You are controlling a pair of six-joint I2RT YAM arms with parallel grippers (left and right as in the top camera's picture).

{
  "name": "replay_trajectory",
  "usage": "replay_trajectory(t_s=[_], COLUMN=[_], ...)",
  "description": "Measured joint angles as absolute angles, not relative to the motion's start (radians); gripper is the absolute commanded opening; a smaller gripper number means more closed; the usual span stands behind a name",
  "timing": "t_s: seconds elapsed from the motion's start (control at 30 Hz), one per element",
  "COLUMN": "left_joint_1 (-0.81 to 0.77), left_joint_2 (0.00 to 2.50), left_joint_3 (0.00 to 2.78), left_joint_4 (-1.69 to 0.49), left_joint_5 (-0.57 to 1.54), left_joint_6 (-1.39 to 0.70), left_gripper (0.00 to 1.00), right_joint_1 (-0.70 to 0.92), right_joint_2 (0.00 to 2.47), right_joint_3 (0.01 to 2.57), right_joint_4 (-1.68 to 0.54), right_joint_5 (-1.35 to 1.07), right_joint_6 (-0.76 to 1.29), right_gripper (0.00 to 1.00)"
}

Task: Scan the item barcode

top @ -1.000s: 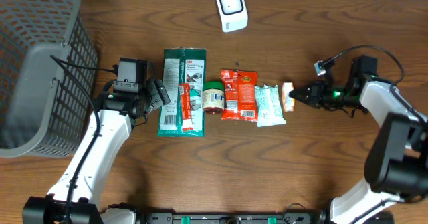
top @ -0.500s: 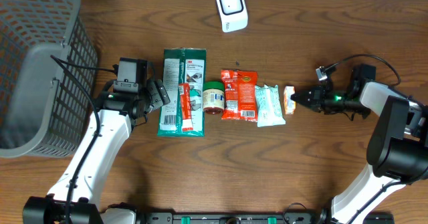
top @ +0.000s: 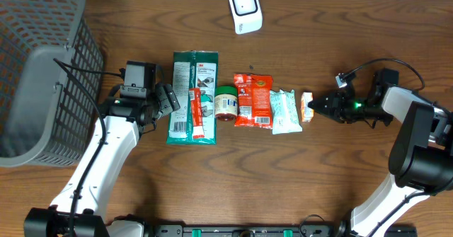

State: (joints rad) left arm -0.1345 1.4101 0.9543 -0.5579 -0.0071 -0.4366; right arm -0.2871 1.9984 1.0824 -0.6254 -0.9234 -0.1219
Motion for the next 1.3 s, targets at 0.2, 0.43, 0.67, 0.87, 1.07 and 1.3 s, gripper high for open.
replay_trajectory(t_s=[0.2, 0.43, 0.67, 0.87, 1.07, 1.3], left_joint_1=[-0.134, -0.134, -0.134, -0.134, -0.134, -0.134], left_joint_2=[1.410, 1.410, 1.410, 1.410, 1.410, 1.410], left_joint_3=[0.954, 0.954, 0.954, 0.954, 0.954, 0.954], left_joint_4=[-0.558, -0.558, -0.558, -0.558, -0.558, -0.558], left_joint_5=[-0.007, -0.007, -0.007, -0.007, -0.007, -0.007], left_joint_6=[-0.437, -0.437, -0.437, -0.437, -0.437, -0.437], left_gripper=[0.87, 0.87, 0.87, 0.87, 0.87, 0.87], right_joint_1=[-0.287, -0.287, -0.239, -0.071, 0.062, 0.099], right_joint_2=[1.972, 1.824, 1.649, 1.568, 1.582, 1.664], right_joint_3=[1.099, 1.163, 1.244, 1.248, 1.248, 1.248], right_joint_4=[-0.662, -0.760, -0.860, -0.917, -0.944, -0.924], right_joint_5=[-0.888, -0.791, -0.578, -0.340, -0.160, -0.088], right_joint_6=[-0.124, -0.121, -0.039, 0.030, 0.070, 0.086], right_gripper=[0.55, 0.55, 0.62, 0.70, 0.73, 0.68])
